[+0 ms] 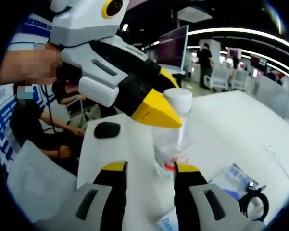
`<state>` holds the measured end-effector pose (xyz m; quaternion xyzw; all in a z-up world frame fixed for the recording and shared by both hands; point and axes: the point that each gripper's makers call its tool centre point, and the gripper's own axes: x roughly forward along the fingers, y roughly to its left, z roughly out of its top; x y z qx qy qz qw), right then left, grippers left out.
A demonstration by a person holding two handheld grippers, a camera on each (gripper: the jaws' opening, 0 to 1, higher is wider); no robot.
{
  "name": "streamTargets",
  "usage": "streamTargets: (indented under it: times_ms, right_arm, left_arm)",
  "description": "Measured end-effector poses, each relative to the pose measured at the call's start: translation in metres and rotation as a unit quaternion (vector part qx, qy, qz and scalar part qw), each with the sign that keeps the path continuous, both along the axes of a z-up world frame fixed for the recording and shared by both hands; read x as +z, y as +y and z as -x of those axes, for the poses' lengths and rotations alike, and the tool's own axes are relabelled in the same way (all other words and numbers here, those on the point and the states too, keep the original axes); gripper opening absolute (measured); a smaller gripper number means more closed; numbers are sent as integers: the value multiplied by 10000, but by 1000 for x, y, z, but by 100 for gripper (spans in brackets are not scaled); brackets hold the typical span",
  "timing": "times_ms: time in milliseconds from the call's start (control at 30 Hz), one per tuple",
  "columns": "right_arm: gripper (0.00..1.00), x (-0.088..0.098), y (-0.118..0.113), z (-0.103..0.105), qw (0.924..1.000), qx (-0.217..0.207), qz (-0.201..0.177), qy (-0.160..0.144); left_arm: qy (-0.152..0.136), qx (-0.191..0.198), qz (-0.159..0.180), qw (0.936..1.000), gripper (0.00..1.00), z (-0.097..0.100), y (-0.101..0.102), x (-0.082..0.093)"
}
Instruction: Arrange the tabletop items into an orderly group along one side of the table until the central work area is clear of visible clutter.
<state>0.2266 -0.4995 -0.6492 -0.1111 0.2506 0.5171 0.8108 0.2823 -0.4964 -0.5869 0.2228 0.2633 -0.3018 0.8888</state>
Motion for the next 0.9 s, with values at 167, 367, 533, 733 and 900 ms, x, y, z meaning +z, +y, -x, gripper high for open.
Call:
streamTargets:
  times_ms: [167,367,533,733,900]
  right_arm:
    - [35,2,-8,-14,9997,-219,-99,57]
    - [37,2,-13,-28,9998,-193,-61,-62]
    - [39,2,-11,-39,9998,-141,-75,-98]
    - [43,1,-1,-41,9996,141,-30,-227]
    - [46,-2,7,-43,9991,309,-8,-293]
  left_arm:
    - [-20,-80,-145,9999,29,-1,2,1]
    - [-4,-114,-132,9998,29,-1,2,0]
    - [46,-176,-169,9997,31,0,2,-5]
    - [76,-278,-224,9993,32,0,1,-8]
    - [132,-343,-248,9990,34,3,2,-13]
